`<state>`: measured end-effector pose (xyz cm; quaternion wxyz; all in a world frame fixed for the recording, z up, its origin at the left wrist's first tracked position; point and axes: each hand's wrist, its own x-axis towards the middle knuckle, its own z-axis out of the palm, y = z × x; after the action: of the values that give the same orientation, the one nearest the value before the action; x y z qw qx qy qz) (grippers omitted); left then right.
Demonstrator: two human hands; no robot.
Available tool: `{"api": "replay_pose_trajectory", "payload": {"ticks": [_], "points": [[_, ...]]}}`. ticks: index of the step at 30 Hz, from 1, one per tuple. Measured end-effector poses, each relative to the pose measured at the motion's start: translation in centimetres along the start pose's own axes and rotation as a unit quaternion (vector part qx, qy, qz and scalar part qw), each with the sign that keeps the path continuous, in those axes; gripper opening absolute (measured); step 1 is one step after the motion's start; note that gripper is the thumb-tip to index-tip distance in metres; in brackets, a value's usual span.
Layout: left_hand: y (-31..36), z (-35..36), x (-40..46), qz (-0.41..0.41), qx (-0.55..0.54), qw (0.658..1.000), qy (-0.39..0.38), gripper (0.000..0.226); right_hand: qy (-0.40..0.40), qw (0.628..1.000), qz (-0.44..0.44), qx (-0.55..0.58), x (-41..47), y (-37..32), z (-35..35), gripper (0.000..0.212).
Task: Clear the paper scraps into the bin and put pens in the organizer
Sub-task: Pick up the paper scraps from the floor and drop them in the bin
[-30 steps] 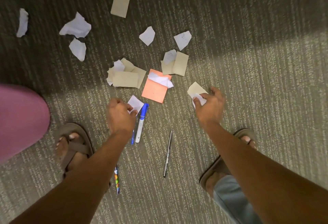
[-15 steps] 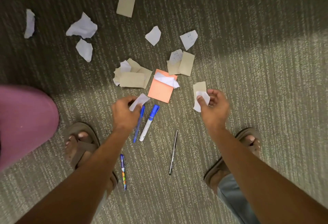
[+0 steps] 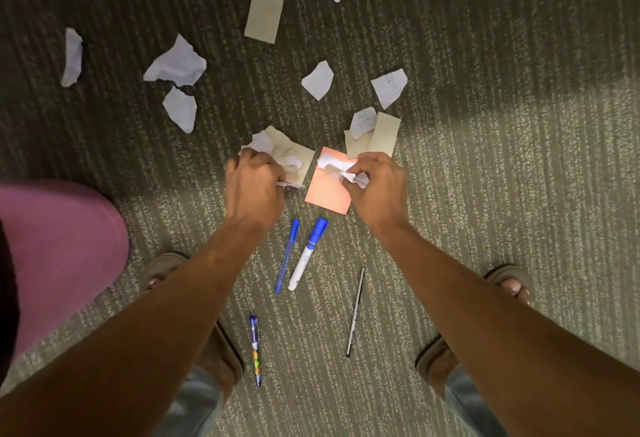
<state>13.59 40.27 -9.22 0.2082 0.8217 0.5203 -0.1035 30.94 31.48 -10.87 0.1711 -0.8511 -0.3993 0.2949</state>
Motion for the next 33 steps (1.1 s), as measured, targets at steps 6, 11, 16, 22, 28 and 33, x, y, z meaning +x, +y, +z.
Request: {"api": "replay_pose_trajectory", "payload": {"ticks": [6,11,16,22,28,33], "points": [[-0.6,-0.6,-1.4,-0.070,-0.210,0.975,0.028,0.027,-0.007,0.998,-0.005,0.060,-0.3,-0.1,-0.4,0.015],[-1.4,-1.7,-0.4,-0.198,-0.319,0.925,0.053,0.026,0.026,0.955,0.134,0.264,-0.3,0.6,-1.9,0.031],[-1.5,-2.5,1.9,-0.216,-0.309,0.926,0.032,0.015,-0.014,0.934,0.185,0.306,3.0,2.4,-4.0,0.044],[-1.4,-1.8,3.6,-0.196,-0.243,0.950,-0.015,0.019,-0.083,0.993,0.014,0.078,5.5,3.3,-5.3,0.055],[-0.9,-1.0,3.4,-0.191,-0.207,0.959,0.007,0.016,-0.098,0.995,-0.022,-0.016,6.8,3.0,-5.2,0.067],[-1.1,-1.3,2.7,-0.245,-0.270,0.930,0.057,0.009,-0.043,0.999,0.007,-0.003,6.8,3.1,-5.7,0.046]]}}
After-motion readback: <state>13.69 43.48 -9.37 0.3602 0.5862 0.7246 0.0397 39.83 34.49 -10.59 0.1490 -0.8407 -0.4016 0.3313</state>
